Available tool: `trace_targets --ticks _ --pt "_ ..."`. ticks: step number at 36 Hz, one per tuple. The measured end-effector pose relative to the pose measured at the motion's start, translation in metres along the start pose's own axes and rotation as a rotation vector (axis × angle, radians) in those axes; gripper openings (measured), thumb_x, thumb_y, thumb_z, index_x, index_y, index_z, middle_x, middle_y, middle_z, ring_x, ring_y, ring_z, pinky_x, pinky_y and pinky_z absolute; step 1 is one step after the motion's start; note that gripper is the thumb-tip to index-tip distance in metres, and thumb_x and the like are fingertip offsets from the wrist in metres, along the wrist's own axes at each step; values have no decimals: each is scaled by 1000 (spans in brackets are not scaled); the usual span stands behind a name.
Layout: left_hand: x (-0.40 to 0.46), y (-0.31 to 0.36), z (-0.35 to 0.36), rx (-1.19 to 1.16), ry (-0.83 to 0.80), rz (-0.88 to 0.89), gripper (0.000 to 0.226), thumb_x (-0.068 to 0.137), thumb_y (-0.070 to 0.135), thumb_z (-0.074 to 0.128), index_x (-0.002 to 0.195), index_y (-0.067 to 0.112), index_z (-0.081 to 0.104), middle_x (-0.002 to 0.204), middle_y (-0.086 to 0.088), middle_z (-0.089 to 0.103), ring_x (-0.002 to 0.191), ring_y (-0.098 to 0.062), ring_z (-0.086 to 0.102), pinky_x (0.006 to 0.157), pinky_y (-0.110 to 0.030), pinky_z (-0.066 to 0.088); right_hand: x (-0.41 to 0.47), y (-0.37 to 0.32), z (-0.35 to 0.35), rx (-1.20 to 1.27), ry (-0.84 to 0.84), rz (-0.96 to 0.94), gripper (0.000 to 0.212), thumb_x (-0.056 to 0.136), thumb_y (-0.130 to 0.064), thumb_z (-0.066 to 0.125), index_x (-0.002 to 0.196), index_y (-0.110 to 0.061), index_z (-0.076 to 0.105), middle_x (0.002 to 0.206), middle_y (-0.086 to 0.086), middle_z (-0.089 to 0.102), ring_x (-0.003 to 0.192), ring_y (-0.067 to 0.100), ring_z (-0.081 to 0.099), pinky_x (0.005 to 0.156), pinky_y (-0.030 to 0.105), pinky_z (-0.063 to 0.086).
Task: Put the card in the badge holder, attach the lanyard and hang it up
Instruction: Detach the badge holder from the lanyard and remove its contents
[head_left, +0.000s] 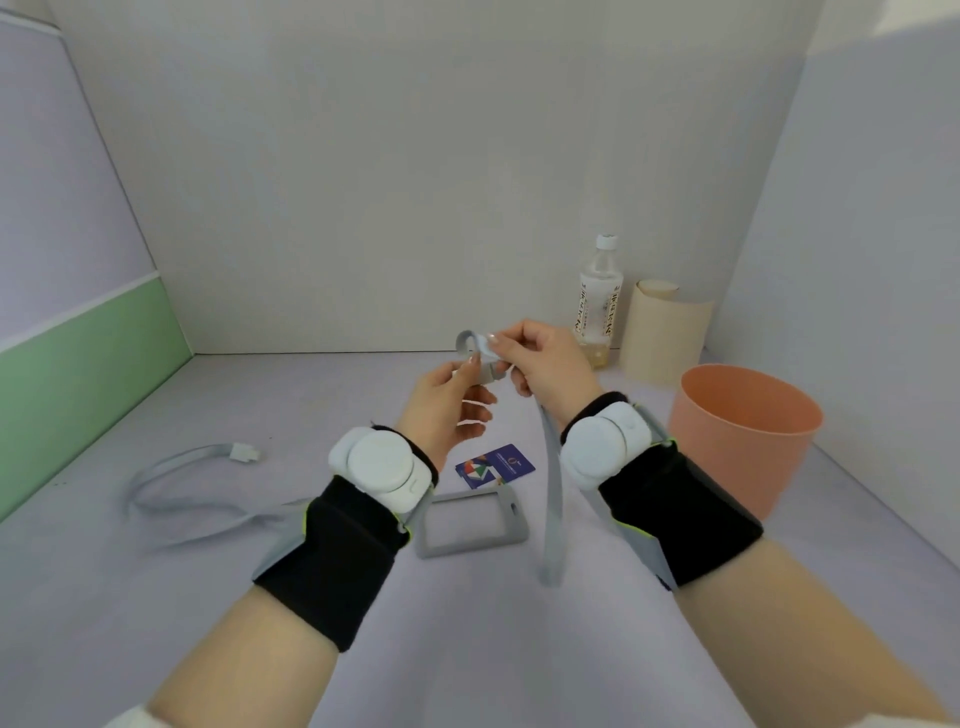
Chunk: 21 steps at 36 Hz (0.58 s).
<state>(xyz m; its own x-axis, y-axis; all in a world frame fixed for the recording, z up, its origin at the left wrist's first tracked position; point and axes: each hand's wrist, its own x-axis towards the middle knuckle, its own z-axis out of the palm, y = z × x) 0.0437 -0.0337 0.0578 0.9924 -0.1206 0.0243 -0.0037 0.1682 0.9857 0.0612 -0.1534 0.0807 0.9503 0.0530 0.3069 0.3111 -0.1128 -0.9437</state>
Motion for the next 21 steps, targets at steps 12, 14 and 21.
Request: trace_targets --ticks 12,14,21 --pt "1 1 7 -26 32 -27 32 95 37 38 84 12 55 60 1 40 48 -10 34 41 -18 30 -16 10 5 -94 -151 -79 8 84 -3 58 80 -4 65 60 1 56 39 -2 47 42 8 33" --pt "3 -1 5 -2 66 -7 27 96 27 35 83 11 52 61 -1 42 45 -9 35 39 -17 30 -18 10 4 -74 -181 -62 8 84 -3 60 89 1 65 62 0 56 40 -3 47 42 8 33" --pt "12 5 -5 -23 159 9 30 96 23 31 83 13 56 57 1 42 36 -6 32 36 -16 24 -14 17 -16 -96 -206 36 18 82 -9 64 79 -17 48 59 0 61 35 4 41 38 15 35"
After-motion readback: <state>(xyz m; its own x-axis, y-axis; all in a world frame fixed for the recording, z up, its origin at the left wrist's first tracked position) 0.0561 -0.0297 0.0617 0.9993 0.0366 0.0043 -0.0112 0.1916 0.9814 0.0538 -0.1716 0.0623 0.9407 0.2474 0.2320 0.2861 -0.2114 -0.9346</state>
